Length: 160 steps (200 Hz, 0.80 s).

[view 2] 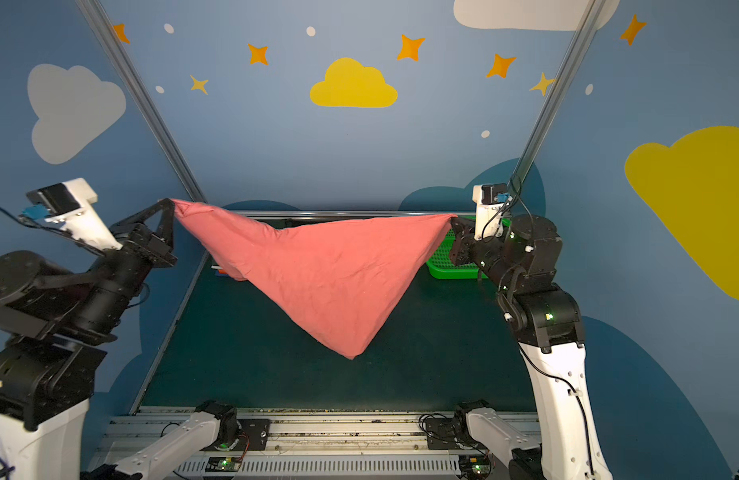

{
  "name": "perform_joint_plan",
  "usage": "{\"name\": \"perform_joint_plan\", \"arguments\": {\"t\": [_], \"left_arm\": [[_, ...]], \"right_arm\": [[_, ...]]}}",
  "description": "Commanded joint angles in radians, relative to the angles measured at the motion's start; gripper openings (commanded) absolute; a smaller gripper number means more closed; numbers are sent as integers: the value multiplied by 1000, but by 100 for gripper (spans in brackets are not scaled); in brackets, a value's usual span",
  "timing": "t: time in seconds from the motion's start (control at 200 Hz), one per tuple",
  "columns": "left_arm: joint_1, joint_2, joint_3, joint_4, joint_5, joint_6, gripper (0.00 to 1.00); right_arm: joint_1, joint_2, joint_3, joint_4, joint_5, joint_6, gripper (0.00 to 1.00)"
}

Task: Fold and stack the t-shirts
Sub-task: 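Lift the pink t-shirt high with both grippers and stretch it apart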

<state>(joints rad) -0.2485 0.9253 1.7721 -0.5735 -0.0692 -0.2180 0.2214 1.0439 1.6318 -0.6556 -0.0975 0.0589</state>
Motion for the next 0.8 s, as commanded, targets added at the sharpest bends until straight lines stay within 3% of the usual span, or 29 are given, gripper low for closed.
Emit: {"name": "perform_joint_plan", "arguments": {"t": [0.0, 0.396, 0.631, 0.796], "left_arm": [[6, -4, 8, -1, -63, 62, 4], [4, -43, 0, 18, 61, 35, 4], [6, -19, -62, 29, 42, 61, 4], [6, 97, -127, 57, 7, 85, 4]], "right_arm": [[-10, -8, 23, 15, 81, -40, 0], [-12, -42, 47, 33, -15, -8, 0], [-11, -6, 24, 47, -34, 8, 0], [-12, 118, 34, 80, -77, 28, 0]]}}
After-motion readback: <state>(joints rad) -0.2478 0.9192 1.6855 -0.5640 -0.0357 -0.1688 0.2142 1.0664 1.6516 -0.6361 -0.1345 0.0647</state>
